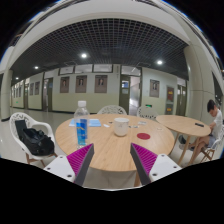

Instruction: Pour water

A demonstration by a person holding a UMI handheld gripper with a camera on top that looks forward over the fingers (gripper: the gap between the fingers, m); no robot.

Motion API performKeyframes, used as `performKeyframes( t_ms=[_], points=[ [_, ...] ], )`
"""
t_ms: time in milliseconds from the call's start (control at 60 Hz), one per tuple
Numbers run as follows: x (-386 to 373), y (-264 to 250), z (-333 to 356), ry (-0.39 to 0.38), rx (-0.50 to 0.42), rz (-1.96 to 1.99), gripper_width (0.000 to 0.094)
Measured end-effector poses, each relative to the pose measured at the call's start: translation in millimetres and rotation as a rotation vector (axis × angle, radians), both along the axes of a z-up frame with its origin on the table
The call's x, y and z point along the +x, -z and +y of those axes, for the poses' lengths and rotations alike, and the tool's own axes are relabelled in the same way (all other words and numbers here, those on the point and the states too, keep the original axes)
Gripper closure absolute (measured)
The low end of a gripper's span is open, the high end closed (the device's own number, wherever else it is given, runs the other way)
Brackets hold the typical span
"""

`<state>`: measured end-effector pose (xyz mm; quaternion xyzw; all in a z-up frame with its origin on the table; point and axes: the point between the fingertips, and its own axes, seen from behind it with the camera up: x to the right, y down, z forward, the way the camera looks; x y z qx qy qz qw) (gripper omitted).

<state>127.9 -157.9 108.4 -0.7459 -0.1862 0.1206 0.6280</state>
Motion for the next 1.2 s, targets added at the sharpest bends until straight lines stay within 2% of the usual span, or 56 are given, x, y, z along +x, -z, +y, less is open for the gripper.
performKeyframes(
  t_ms=[100,350,483,567,583,650,883,1000,1150,1200],
  points=[
    [-21.4,4.4,1.2,-0.049,-0.004,-0.002,0.0148],
    [-136.1,17.1,38.3,-0.143,0.004,-0.031,0.0160],
    [-179.3,24.9,92.1,-0.084,0.030,-0.049,0.0160],
    [-192.2,35.3,117.9,-0.044,-0.001,-0.035,0.0180],
    [-176.2,32.3,117.6,-0.044,-0.010,-0.030,0.0191],
    [-201.6,42.3,134.2,-0.048,-0.033,-0.010,0.0462],
    [-203.2,42.9,136.5,-0.093,-0.045,0.013,0.0607],
    [-211.3,36.8,144.7,-0.117,-0.133,0.117,0.0611],
    [-226.5,-20.4,194.5,-0.109,-0.247,0.521,0.0611],
    [-231.4,-37.3,210.1,-0.107,-0.334,0.717,0.0612]
  ],
)
